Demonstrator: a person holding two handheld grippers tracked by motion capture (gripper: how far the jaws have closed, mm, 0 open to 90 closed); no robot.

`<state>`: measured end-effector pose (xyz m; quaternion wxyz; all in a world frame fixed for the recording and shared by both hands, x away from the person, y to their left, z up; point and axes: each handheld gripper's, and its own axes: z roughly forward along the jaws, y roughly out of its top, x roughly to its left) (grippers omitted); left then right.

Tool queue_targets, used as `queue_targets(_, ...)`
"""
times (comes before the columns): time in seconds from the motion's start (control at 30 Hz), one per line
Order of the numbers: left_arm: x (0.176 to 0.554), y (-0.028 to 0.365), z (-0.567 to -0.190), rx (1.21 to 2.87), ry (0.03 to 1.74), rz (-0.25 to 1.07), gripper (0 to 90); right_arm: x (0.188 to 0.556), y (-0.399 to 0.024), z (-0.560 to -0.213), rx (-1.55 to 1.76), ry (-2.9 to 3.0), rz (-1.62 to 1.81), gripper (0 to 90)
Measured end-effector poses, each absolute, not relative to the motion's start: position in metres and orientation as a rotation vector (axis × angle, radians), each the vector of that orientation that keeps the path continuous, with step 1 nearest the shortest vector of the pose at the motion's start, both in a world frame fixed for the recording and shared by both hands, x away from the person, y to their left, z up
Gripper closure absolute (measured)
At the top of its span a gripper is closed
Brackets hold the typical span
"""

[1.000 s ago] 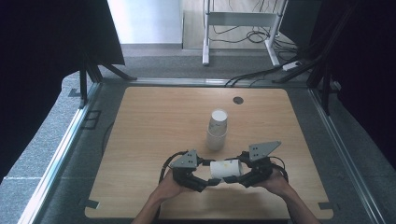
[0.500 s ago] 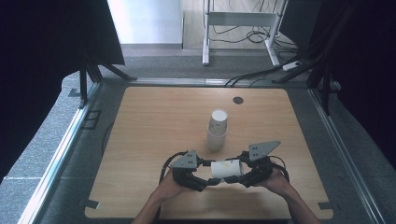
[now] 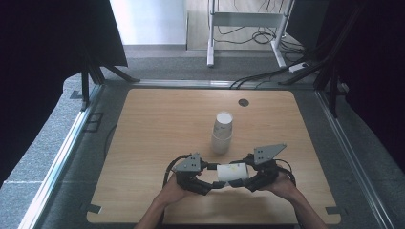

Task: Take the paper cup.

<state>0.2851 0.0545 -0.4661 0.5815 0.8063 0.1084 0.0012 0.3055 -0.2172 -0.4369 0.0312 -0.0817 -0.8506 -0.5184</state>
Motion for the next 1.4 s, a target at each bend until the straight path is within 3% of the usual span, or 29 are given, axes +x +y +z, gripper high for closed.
queue_targets(0.43,0.285,0.058,-0.460,1.928,0.243,0.012,36.6,0.306,-0.220,-0.433,-0.278,-2.626,-1.594,22.2)
queue_targets(0.77,0.289,0.063,-0.446,2.067,0.249,0.058,36.6,0.303,-0.215,-0.426,-0.252,-2.762,-1.459,13.4)
queue_targets(1.4,0.301,0.049,-0.411,2.342,0.181,0.096,36.4,0.306,-0.208,-0.421,-0.277,-2.926,-1.240,13.2)
